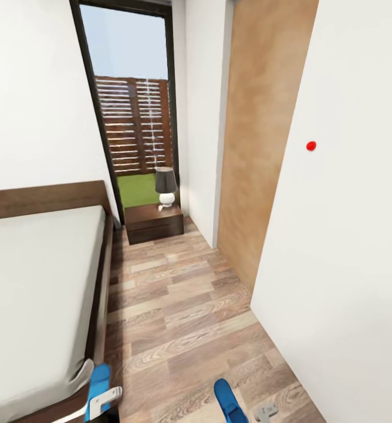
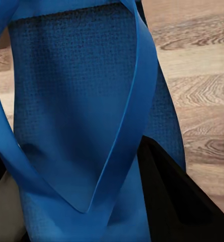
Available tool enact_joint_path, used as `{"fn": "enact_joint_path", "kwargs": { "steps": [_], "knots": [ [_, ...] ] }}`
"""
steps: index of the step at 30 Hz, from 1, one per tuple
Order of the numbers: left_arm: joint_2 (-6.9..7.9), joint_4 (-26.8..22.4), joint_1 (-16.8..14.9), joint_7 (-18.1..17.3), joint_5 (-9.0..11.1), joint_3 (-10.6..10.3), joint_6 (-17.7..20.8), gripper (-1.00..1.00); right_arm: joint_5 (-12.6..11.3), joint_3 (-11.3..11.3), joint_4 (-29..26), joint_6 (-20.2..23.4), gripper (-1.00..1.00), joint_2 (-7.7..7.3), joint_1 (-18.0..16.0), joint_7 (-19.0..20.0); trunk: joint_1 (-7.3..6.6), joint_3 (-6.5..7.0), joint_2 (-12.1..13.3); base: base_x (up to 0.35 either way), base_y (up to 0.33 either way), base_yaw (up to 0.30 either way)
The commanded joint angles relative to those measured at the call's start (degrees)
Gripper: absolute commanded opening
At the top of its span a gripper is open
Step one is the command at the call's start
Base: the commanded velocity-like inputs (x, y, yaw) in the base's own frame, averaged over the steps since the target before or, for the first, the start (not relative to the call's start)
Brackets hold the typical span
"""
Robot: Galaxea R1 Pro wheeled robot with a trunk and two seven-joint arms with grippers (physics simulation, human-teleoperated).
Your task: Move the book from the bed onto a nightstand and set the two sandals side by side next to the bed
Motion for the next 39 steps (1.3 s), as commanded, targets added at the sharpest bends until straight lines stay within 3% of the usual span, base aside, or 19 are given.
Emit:
{"fn": "enact_joint_path", "kwargs": {
  "steps": [1, 39],
  "knots": [
    [-0.03, 0.02, -0.06, 0.07, 0.03, 0.15, -0.18, -1.00, 0.08, -0.13, -0.16, 0.47, -1.00, -0.01, -0.02, 0.25, 0.07, -0.12, -0.11, 0.332, 0.000, 0.000],
    [-0.03, 0.02, -0.07, 0.07, 0.03, 0.15, -0.18, -1.00, 0.08, -0.13, -0.06, 0.44, -1.00, -0.01, -0.01, 0.16, 0.07, -0.12, -0.11, 0.319, -0.019, 0.043]
  ]
}}
